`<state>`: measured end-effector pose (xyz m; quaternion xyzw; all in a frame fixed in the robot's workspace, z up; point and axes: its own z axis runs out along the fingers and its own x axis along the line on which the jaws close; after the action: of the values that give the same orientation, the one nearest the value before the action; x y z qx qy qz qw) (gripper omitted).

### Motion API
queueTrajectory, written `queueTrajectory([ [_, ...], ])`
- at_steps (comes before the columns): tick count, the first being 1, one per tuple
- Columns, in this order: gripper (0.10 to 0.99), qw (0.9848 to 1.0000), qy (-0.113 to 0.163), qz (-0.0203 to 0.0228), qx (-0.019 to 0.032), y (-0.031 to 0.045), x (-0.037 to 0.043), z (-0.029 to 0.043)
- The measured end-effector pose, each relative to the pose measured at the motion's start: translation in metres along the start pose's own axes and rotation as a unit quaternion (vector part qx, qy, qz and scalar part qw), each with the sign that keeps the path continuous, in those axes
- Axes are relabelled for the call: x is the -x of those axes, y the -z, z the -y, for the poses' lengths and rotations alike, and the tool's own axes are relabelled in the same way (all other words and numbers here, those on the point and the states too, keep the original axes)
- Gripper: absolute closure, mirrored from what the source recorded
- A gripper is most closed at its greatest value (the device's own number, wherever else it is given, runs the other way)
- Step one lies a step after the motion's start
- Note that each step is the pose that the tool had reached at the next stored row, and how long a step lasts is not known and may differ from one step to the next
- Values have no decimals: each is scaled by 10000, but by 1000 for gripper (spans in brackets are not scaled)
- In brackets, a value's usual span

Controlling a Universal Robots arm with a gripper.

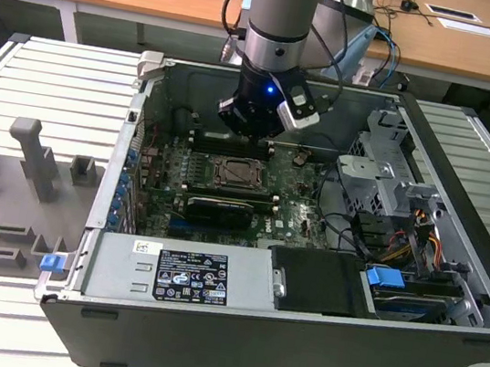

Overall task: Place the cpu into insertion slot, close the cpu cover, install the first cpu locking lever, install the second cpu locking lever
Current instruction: 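Install the second cpu locking lever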

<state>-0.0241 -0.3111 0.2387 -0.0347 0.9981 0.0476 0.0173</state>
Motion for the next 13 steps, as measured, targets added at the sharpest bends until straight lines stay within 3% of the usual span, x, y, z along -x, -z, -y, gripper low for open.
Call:
queueTrajectory([
  [13,980,10000,-1,-1,-2,24,-12,149],
])
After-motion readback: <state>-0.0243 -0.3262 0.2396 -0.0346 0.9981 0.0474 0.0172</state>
